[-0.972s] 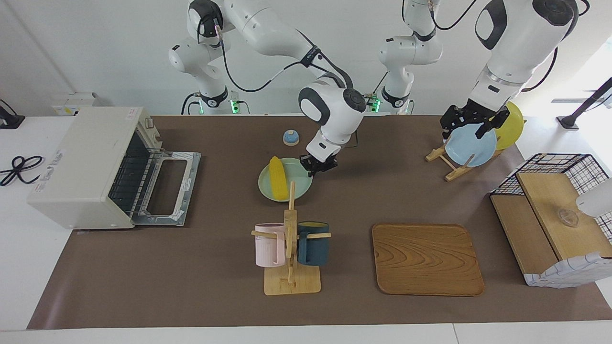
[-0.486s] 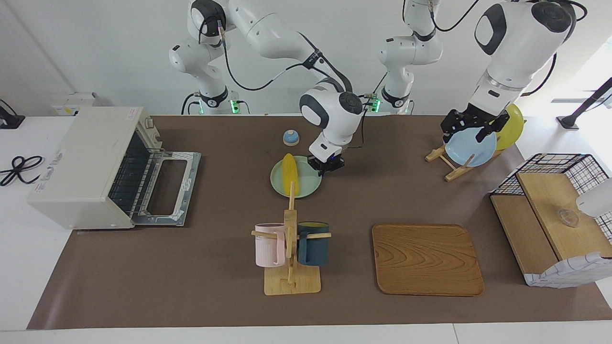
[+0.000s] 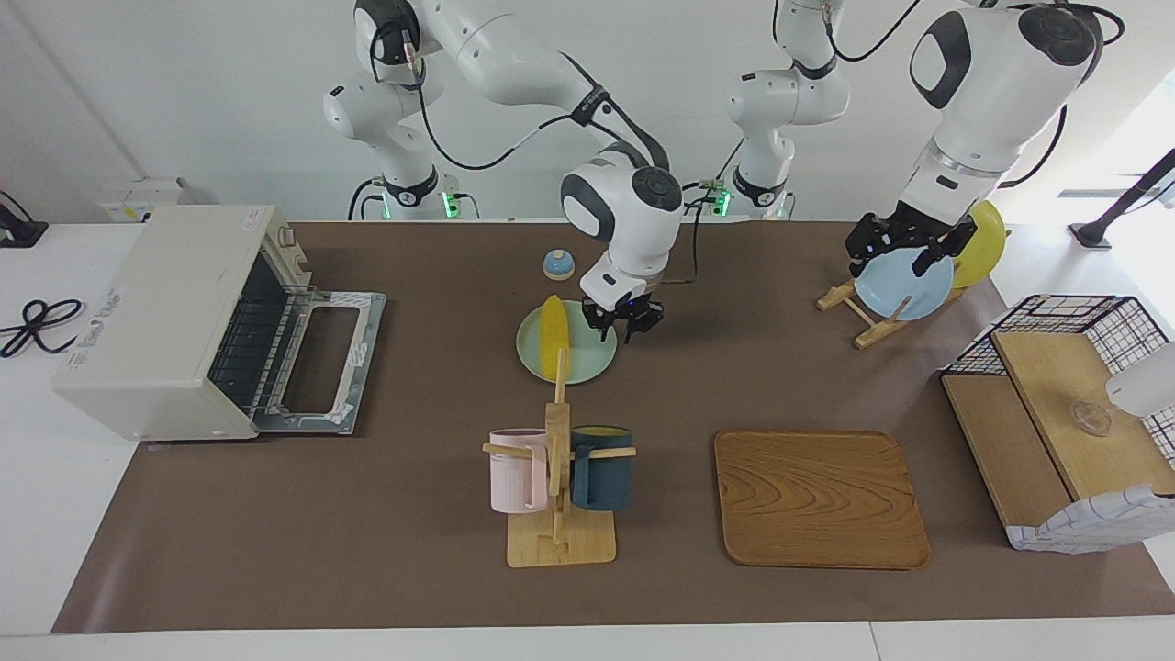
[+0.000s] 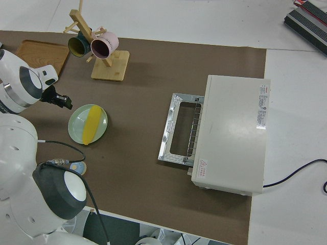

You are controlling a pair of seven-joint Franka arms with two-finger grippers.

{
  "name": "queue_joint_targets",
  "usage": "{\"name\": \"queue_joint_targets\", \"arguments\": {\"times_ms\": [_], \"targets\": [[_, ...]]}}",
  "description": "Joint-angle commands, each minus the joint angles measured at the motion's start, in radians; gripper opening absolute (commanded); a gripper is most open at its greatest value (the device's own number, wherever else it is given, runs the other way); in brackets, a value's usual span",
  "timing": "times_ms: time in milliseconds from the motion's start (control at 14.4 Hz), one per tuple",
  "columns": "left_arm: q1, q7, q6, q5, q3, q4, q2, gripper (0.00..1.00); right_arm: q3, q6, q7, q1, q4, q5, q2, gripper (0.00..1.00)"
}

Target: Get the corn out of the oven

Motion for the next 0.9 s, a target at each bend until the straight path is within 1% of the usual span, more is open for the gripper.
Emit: {"name": "queue_joint_targets", "arguments": {"times_ms": [0,208,347,417,486,556,694,833], "targets": [[-0.003,0.018,0.048,-0.023,-0.005,-0.033,-0.003,1.0,0.013,-0.138,-0.169,-0.134,-0.032,0.056,-0.16,0.44],[-0.037,0.016,0.086,-0.064,-0.007,-0.068,-0.003,1.0,0.013,-0.258,-0.31,-0.239,-0.033,0.056,-0.251,0.45],[-0.09,0.013,0.111,-0.076,-0.005,-0.076,0.009,1.0,0.011,-0.333,-0.407,-0.323,-0.035,0.058,-0.301,0.47],[-0.112,0.004,0.12,-0.078,-0.007,-0.074,0.026,1.0,0.011,-0.358,-0.455,-0.366,-0.036,0.058,-0.321,0.56],[-0.139,-0.005,0.129,-0.092,-0.005,-0.074,0.034,1.0,0.011,-0.383,-0.505,-0.412,-0.036,0.058,-0.34,0.73],[-0.162,-0.03,0.147,-0.116,-0.005,-0.074,0.043,1.0,0.011,-0.401,-0.568,-0.45,-0.035,0.056,-0.354,1.0],[-0.231,-0.093,0.183,-0.136,-0.007,-0.074,0.077,1.0,0.01,-0.433,-0.639,-0.506,-0.03,0.056,-0.369,1.0],[-0.314,-0.198,0.241,-0.149,-0.007,-0.074,0.112,1.0,-0.001,-0.466,-0.642,-0.53,-0.021,0.056,-0.378,1.0]]}}
